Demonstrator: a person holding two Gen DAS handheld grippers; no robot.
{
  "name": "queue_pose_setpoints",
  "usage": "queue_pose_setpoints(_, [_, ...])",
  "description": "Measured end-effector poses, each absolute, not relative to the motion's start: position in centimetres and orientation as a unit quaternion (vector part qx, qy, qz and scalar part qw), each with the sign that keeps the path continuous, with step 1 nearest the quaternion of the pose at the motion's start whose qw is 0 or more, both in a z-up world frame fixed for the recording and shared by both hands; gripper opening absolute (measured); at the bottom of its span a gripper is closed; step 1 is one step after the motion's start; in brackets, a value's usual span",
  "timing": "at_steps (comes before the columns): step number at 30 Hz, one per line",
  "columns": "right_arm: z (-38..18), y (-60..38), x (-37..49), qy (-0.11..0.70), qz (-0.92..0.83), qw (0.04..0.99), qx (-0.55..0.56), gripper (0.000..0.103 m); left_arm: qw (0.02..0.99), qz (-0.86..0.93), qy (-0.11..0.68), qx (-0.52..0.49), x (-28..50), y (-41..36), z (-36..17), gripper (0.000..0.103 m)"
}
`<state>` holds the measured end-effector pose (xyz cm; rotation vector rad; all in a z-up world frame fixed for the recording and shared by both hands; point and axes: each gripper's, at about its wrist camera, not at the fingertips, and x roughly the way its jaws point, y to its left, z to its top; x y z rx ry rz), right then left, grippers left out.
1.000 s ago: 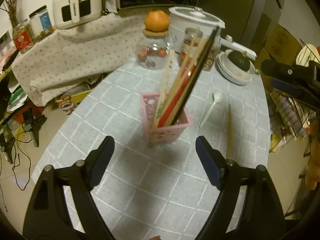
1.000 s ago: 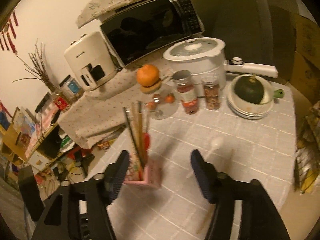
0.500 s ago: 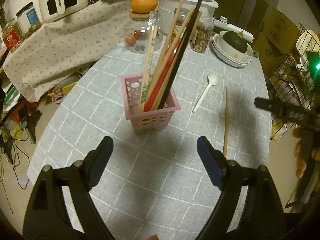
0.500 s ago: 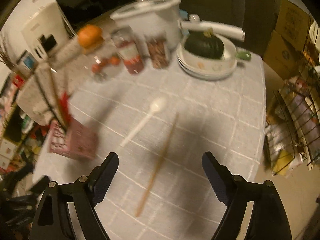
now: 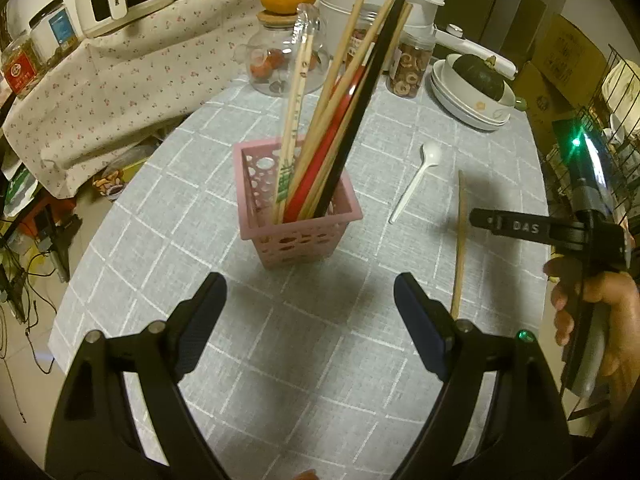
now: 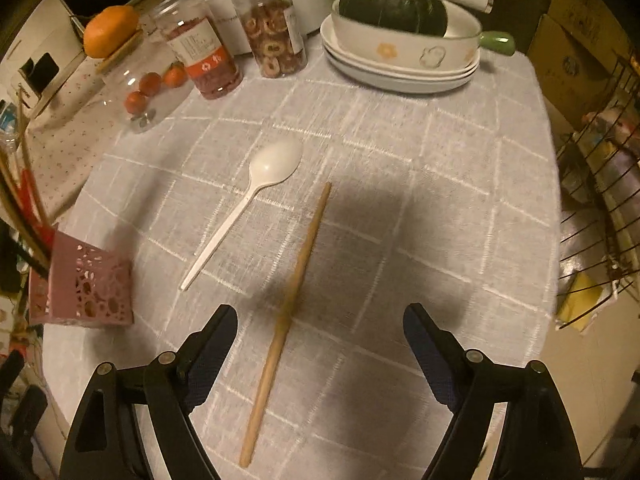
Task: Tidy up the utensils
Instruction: 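Move the right tool to the loose wooden chopstick and grasp it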
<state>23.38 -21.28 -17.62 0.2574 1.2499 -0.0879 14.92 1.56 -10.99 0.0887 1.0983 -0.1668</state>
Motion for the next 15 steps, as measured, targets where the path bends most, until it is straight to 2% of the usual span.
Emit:
queue_pose_setpoints(2, [-18.2,-20.8,23.6,0.588,-0.041,0.799,0.122,0.066,0.849,-0.078,0.521,0.047,15.0,1.5,-11.1,0.086])
queue_pose_setpoints(4, [-19.1,-20.3,23.9,0.595,-0.033,0.794,0.124,0.039,0.849,-0.077,0.520,0.052,15.0,1.5,-11.2,0.086])
queue_pose_setpoints(8, [-20.3,-19.5,24.0,0.601,-0.025,0.791,0.111,0.020,0.850,-0.076,0.518,0.055,14.9,1.6,-11.1,0.086])
queue_pose_setpoints(9, [-20.6,-19.2,24.0,0.605,-0.022,0.789,0.109,0.012,0.850,-0.077,0.518,0.055,14.9,1.6,-11.0,0.086])
queue_pose_setpoints(15, [-19.9,-18.2,23.7,0.601,-0.003,0.796,0.063,0.007,0.854,-0.086,0.509,0.067,14.5,1.0,-10.6,0.086])
